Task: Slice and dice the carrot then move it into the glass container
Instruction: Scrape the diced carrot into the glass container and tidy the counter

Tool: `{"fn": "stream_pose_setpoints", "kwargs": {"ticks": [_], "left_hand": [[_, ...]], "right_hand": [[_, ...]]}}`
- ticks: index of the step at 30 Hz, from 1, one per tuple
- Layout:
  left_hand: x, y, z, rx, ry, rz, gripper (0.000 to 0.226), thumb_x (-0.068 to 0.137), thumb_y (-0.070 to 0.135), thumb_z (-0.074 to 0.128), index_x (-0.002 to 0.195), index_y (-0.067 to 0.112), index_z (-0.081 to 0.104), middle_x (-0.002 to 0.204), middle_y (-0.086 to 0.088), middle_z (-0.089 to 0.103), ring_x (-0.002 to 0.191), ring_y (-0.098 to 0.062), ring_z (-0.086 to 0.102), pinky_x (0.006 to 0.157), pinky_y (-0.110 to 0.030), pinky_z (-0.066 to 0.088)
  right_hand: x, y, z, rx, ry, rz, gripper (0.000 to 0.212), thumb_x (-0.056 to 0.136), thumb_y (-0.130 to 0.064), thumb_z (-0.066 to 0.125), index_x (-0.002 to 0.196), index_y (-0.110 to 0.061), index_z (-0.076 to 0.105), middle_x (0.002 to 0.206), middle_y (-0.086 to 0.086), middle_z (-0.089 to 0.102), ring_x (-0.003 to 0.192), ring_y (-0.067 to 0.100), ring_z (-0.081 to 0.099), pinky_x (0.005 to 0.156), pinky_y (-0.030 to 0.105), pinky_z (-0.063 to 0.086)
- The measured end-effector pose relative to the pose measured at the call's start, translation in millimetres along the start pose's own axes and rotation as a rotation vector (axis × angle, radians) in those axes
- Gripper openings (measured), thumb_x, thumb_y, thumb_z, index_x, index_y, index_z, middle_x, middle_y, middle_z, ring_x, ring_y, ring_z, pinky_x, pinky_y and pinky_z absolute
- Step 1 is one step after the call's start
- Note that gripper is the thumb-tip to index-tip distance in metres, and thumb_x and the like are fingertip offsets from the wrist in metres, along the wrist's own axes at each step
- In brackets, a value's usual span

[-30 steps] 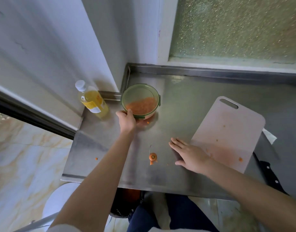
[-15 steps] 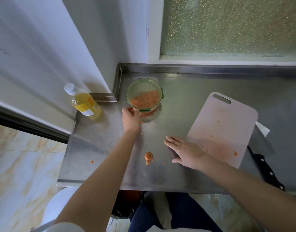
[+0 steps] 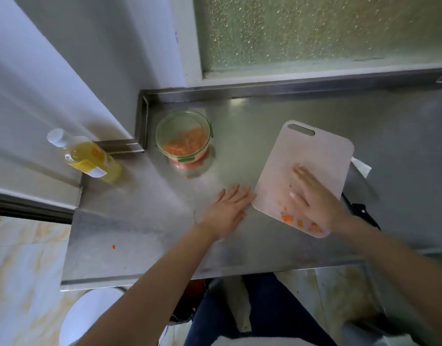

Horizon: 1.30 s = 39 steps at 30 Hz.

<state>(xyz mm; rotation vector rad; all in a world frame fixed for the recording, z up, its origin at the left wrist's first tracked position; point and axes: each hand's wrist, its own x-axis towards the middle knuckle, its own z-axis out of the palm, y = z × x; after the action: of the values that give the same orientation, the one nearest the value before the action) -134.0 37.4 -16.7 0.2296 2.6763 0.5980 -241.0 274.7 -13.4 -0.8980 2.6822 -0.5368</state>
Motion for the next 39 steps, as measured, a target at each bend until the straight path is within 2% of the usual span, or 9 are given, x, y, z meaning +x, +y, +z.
{"fn": "stream_pose_setpoints", "kwargs": {"ticks": [4, 8, 14, 18, 23, 27, 30, 35, 39], "left_hand": [[13, 6, 4, 0.209, -0.102, -0.011, 0.057, 0.101, 0.027, 0.033, 0.150, 0.025, 0.005, 0.158, 0.007, -0.001, 0.146, -0.020, -0.005, 0.115, -0.038, -0.002], [15, 6, 4, 0.252, -0.149, -0.044, 0.062, 0.099, 0.018, 0.034, 0.150, 0.026, -0.001, 0.158, 0.007, -0.007, 0.146, -0.020, -0.006, 0.116, -0.039, -0.002], [14, 5, 6, 0.242, -0.136, -0.049, 0.067, 0.096, 0.010, 0.033, 0.150, 0.029, -0.001, 0.158, 0.008, -0.007, 0.146, -0.019, -0.007, 0.116, -0.039, -0.002], [14, 5, 6, 0.233, -0.136, -0.047, 0.066, 0.097, 0.013, 0.033, 0.150, 0.029, -0.003, 0.158, 0.008, -0.008, 0.146, -0.019, -0.007, 0.117, -0.039, -0.003], [15, 5, 7, 0.222, -0.131, -0.050, 0.067, 0.096, 0.010, 0.033, 0.150, 0.029, -0.002, 0.158, 0.009, -0.008, 0.146, -0.018, -0.008, 0.116, -0.039, -0.003], [15, 6, 7, 0.238, -0.139, -0.053, 0.066, 0.097, 0.010, 0.032, 0.150, 0.028, -0.003, 0.158, 0.007, -0.009, 0.145, -0.019, -0.008, 0.117, -0.039, -0.004], [14, 8, 6, 0.245, -0.134, -0.051, 0.066, 0.096, 0.010, 0.031, 0.150, 0.027, -0.002, 0.158, 0.006, -0.009, 0.146, -0.020, -0.008, 0.117, -0.041, -0.001], [13, 9, 3, 0.239, -0.150, -0.051, 0.065, 0.096, 0.010, 0.032, 0.150, 0.027, -0.001, 0.158, 0.006, -0.007, 0.146, -0.020, -0.006, 0.116, -0.042, 0.002], [13, 11, 2, 0.261, -0.160, -0.053, 0.069, 0.094, 0.005, 0.033, 0.150, 0.025, 0.000, 0.158, 0.006, -0.007, 0.146, -0.020, -0.005, 0.117, -0.042, 0.003]], "right_hand": [[24, 46, -6, -0.046, -0.033, 0.168, 0.062, 0.099, -0.023, 0.045, 0.149, 0.001, 0.017, 0.158, 0.014, 0.013, 0.147, 0.024, 0.009, 0.115, 0.023, -0.001], [47, 53, 7, -0.065, -0.099, 0.167, 0.060, 0.101, -0.026, 0.039, 0.148, 0.003, 0.016, 0.158, 0.016, 0.011, 0.147, 0.026, 0.006, 0.117, 0.026, -0.002], [4, 12, 45, -0.092, -0.074, -0.157, 0.062, 0.103, -0.036, 0.017, 0.134, 0.010, 0.044, 0.142, 0.026, 0.043, 0.134, 0.040, 0.038, 0.115, 0.027, 0.006], [-39, -12, 59, -0.035, -0.176, -0.314, 0.061, 0.103, -0.041, 0.014, 0.143, -0.001, 0.036, 0.151, 0.010, 0.033, 0.141, 0.015, 0.022, 0.114, 0.030, 0.016], [-45, 14, 18, 0.011, -0.014, -0.037, 0.067, 0.102, -0.045, 0.016, 0.138, 0.007, 0.039, 0.147, 0.015, 0.034, 0.138, 0.023, 0.025, 0.115, 0.015, 0.002], [-58, 28, 25, -0.119, -0.008, 0.201, 0.088, 0.097, -0.057, 0.003, 0.138, 0.014, 0.035, 0.146, 0.030, 0.033, 0.138, 0.040, 0.030, 0.115, 0.030, 0.005], [-58, -15, 65, -0.077, -0.018, 0.176, 0.080, 0.100, -0.051, 0.011, 0.136, 0.015, 0.037, 0.144, 0.031, 0.036, 0.137, 0.041, 0.031, 0.114, 0.038, 0.014], [-49, -47, 71, 0.143, 0.020, 0.022, 0.067, 0.101, -0.046, 0.023, 0.143, 0.006, 0.032, 0.151, 0.014, 0.029, 0.142, 0.024, 0.021, 0.117, 0.019, 0.003], [-21, -15, 50, 0.054, 0.101, 0.136, 0.068, 0.095, -0.039, 0.021, 0.140, 0.010, 0.034, 0.149, 0.025, 0.032, 0.141, 0.036, 0.025, 0.117, 0.027, 0.006]]}}
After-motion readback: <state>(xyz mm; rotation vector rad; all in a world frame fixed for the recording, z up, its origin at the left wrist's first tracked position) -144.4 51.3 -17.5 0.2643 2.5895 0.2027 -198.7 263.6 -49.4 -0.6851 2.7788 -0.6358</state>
